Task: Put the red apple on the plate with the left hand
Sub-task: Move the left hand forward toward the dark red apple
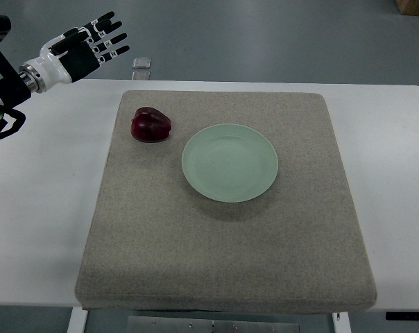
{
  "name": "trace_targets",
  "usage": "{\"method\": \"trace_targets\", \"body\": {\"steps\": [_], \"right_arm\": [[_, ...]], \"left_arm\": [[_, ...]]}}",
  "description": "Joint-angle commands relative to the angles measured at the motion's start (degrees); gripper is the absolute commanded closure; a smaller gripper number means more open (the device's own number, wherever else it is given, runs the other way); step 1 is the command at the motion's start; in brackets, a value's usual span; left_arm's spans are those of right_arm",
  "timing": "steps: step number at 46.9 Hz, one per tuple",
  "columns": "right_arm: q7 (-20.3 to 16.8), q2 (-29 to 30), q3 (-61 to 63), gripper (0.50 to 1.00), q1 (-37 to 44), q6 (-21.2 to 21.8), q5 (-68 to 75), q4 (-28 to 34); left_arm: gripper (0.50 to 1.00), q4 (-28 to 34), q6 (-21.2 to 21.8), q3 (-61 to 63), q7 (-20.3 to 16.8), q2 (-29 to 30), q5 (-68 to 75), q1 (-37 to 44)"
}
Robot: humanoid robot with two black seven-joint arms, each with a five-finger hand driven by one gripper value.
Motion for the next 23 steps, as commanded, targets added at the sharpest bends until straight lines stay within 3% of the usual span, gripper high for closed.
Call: {"method": "trace_targets", "body": {"steps": [1,23], "right_arm": [[0.0,0.0,-0.01,0.536,0.0,0.04,0.02,0.08],[0.0,0.0,-0.01,0.536,0.0,-0.04,0.02,-0.01]], "left_arm": [[0.504,0.01,-0.01,0.0,0.0,0.07,0.17,-0.07],[0.504,2.82,-0.27,0.09,-0.35,0.42,0.43,-0.24]]}}
